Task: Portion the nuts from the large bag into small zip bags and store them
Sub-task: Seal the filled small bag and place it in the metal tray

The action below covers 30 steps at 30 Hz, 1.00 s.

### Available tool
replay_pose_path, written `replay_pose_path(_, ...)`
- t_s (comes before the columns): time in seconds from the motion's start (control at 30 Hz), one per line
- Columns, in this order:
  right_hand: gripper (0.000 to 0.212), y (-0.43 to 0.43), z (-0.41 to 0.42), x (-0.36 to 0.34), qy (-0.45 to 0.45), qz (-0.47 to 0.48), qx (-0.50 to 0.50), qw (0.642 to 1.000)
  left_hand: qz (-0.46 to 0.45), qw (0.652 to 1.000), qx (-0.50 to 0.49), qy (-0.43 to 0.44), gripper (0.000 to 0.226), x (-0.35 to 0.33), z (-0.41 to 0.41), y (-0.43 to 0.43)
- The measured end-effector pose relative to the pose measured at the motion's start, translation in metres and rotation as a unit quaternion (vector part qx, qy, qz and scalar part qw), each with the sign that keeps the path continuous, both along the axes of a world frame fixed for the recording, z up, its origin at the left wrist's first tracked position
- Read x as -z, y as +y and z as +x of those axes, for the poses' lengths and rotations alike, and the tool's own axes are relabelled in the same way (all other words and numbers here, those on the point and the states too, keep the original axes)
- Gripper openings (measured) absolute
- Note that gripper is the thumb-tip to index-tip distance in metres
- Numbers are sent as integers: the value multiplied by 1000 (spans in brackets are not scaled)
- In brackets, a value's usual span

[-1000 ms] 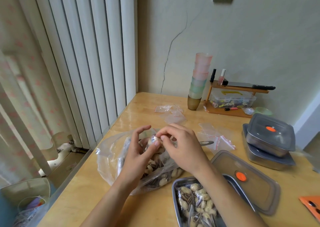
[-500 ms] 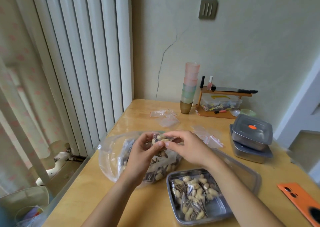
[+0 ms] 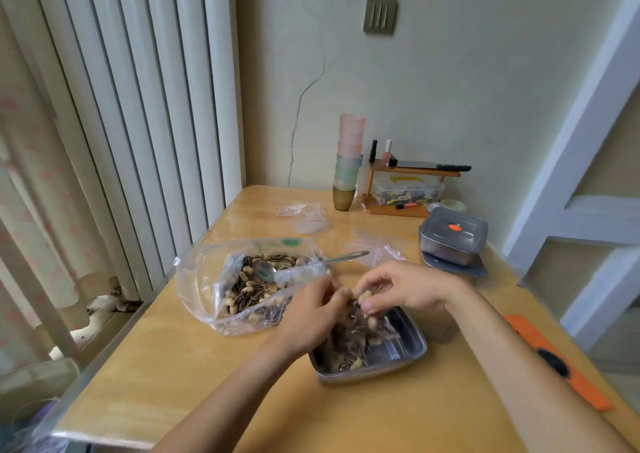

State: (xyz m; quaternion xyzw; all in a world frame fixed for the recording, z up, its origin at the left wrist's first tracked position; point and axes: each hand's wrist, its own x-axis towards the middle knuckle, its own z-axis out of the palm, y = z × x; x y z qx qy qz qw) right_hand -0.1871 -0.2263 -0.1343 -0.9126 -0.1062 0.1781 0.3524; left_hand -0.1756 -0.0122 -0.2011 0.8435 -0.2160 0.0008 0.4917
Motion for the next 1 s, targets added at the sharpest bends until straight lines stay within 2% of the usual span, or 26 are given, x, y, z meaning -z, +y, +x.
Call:
replay_pose_path(0.07,25,-7,-7,-4,12,-61,-16,998,102,991,51,-66,14,0,-4,-3)
replay_pose_path(0.13,26,-7,-13,-10,-10,-150,-39,988,166,975,101,-112,14,2,-8,-5)
replay_pose_path(0.27,34,12,-21,-15,-37,-350,-78,933,212,957,139,-137,26,5,-9,-4)
replay_pose_path(0.4,45,34,-26,-4,-26,-457,-98,884,250,944,163,-137,39,7,-9,1)
replay_pose_path(0.53,52,35,-21,-12,4,-435,-118,893,244,949,156,-127,36,4,-11,3)
replay_pose_path(0.67,37,37,-19,-2,35,-395,-144,906,235,954,140,-119,33,6,-12,1)
replay_pose_path(0.83,25,33,-17,9,44,-253,-54,965,220,959,132,-122,37,14,-9,2)
replay_pose_path(1.0,14,38,-27,13,-10,-295,-12,955,218,958,136,-129,40,21,-7,5)
